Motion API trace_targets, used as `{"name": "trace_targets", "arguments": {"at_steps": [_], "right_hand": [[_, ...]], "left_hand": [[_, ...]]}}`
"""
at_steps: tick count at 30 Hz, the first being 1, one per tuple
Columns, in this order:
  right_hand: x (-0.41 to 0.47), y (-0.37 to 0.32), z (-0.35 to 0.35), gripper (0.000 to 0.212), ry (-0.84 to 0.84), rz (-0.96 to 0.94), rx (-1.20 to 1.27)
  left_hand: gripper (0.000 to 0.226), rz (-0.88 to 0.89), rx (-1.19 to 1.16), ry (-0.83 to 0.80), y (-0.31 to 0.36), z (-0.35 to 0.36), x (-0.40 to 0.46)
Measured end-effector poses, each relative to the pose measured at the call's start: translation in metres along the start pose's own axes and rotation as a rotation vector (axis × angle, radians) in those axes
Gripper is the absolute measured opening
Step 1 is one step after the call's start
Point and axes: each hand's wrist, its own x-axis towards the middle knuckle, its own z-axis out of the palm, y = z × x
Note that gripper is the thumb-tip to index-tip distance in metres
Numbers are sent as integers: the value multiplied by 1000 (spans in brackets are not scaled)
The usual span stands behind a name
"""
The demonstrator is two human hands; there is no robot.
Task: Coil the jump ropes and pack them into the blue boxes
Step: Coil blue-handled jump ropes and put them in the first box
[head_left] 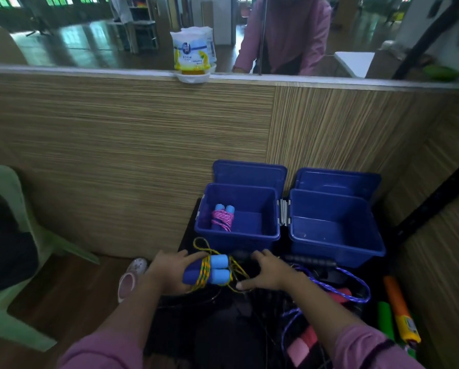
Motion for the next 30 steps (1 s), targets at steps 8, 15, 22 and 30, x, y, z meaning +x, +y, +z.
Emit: {"name": "trace_targets", "arguments": {"at_steps": [8,15,22,30], "right_hand": [[-6,-9,31,28,150,0,-208],[-6,35,6,24,461,248,285],[-7,44,1,15,105,146,144],[1,-14,-16,52,185,-71,334]], "left_hand": [[93,-78,-139,46,22,3,-1],[86,-165,-87,70,-3,13,-22],[85,-225,-378,231,12,-21,-6],[86,-173,-613,286,51,-55,45]]}}
